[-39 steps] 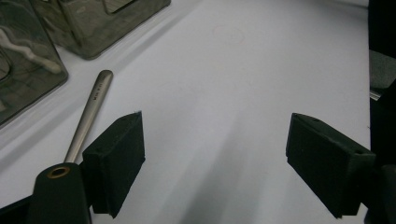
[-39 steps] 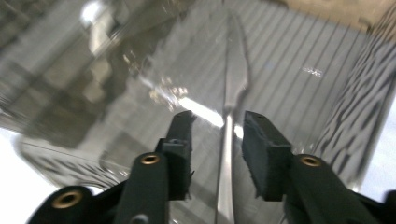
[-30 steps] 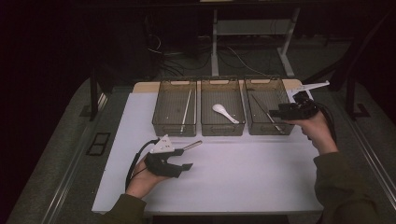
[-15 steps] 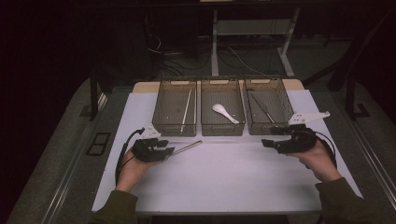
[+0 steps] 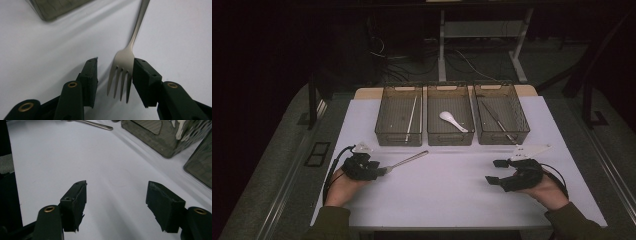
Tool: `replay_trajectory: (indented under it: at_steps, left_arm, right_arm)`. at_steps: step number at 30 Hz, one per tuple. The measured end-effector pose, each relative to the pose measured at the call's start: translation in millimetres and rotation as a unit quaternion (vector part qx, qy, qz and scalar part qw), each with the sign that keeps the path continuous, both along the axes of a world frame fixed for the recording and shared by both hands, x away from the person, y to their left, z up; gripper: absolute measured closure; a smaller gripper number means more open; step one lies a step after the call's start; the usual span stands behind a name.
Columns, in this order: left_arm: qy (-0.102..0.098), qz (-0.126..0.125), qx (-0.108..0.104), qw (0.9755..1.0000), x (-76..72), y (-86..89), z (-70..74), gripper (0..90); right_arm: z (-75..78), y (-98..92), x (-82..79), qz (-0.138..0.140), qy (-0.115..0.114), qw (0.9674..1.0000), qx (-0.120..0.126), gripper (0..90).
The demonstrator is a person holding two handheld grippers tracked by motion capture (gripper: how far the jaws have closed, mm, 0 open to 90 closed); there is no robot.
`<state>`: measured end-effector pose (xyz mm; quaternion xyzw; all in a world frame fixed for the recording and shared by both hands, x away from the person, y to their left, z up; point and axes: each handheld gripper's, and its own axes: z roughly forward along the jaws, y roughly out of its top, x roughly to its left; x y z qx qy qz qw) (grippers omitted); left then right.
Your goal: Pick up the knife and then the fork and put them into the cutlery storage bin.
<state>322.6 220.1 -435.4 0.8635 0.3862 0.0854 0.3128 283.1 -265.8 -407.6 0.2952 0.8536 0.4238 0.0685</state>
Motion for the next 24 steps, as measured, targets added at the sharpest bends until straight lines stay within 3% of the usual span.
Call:
replay_trajectory:
  at_steps: [5, 8, 14, 17, 18, 19, 24]
  left_arm:
    - [-0.006, -0.008, 0.024, 0.9997, -1.0, -2.3, 1.6, 62.3]
    - [0.001, -0.016, 0.012, 0.9998, -2.0, -1.1, 1.7, 67.8]
    - [0.001, -0.019, 0.008, 0.9998, -3.3, -2.0, 2.4, 69.8]
    - [0.004, -0.03, -0.007, 0.9995, -4.6, -2.0, 4.4, 78.6]
    - [0.001, -0.031, -0.005, 0.9995, -5.7, -3.3, 4.7, 86.2]
    - [0.002, -0.045, 0.003, 0.999, -6.3, -6.3, 2.9, 87.2]
    - [-0.01, -0.061, 0.014, 0.998, -6.9, -12.6, 5.5, 87.8]
  right_arm:
    - [-0.7, 0.2, 1.3, -0.001, 0.003, 1.0, -0.001, 32.7]
    - [-1.3, 0.6, 1.3, -0.001, 0.002, 1.0, -0.002, 32.7]
    - [-1.8, 1.7, 1.0, 0.002, 0.004, 1.0, -0.001, 32.7]
    - [-1.8, 1.7, 1.0, 0.002, 0.004, 1.0, -0.001, 32.7]
    - [-1.7, 1.7, 1.0, 0.002, 0.003, 1.0, -0.001, 32.7]
    - [-1.7, 1.8, 1.1, 0.002, 0.003, 1.0, -0.001, 32.7]
    - [-0.9, 2.5, 0.4, 0.004, 0.0, 1.0, -0.001, 32.7]
